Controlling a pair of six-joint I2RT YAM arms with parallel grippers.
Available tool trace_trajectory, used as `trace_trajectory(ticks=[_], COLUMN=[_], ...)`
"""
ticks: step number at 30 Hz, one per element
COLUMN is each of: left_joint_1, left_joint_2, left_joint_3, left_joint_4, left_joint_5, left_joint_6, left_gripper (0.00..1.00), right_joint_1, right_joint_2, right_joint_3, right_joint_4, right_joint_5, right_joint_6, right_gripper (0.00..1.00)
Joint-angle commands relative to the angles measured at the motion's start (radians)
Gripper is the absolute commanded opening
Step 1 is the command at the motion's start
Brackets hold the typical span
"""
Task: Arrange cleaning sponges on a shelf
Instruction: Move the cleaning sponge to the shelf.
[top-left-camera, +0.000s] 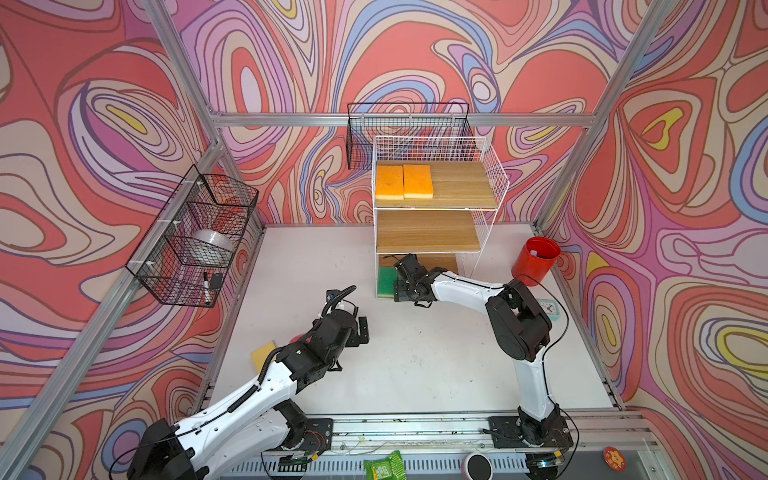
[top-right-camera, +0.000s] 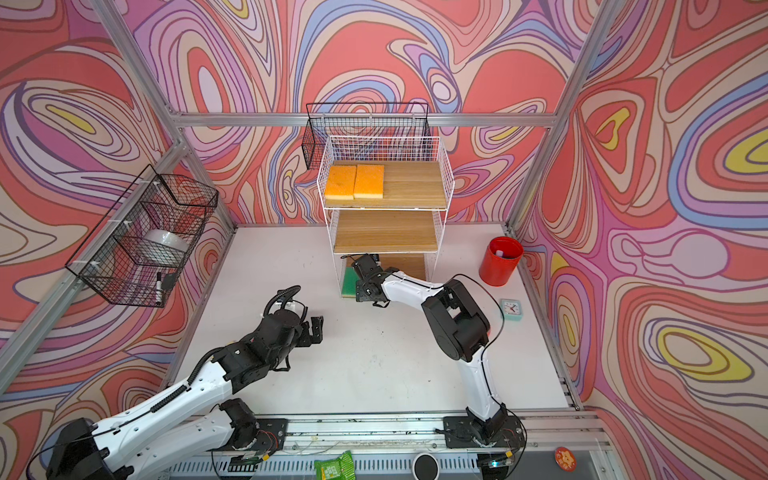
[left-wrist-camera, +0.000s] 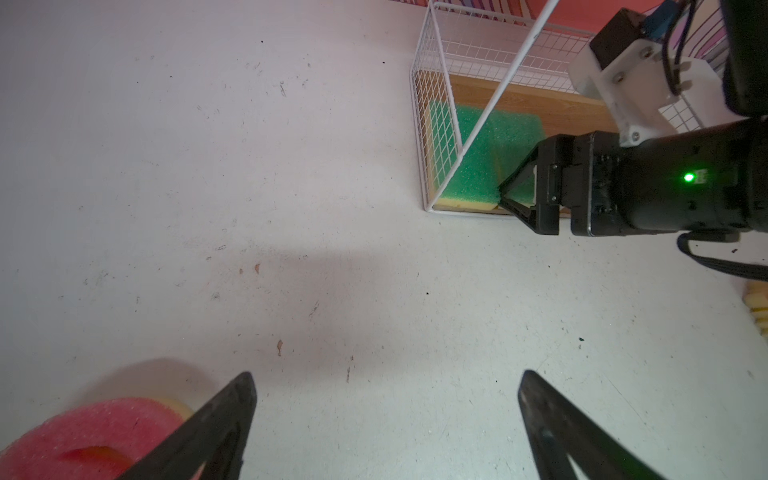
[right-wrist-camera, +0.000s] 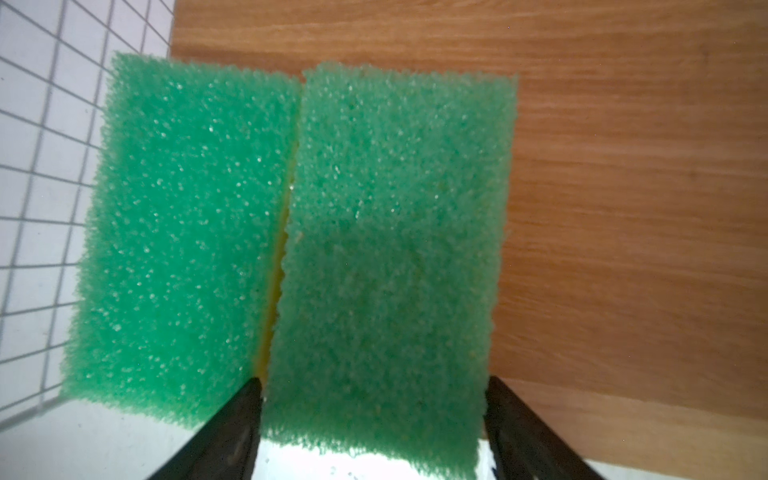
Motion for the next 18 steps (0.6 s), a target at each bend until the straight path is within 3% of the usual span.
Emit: trace_trajectory(ticks=[1,18], left_joint_1=[0.008,0.014], left_joint_2=[-0.002,0.012], left_joint_3=[-0.011,-0.005], left_joint_4=[0.016,0.017], left_joint_5=[0.001,0.009], left_joint_6=[0.003,0.002], left_gripper=[1.00,1.00], right_joint_1=[-0.007,-0.007], right_joint_2=[-0.010,-0.080], right_joint_3=[0.018,-0.024], right_joint_4=[0.049,0.079], right_joint_5=[-0.028,-0.032], right_joint_6=[-0.025,-0.042], right_gripper=[0.88,0.91])
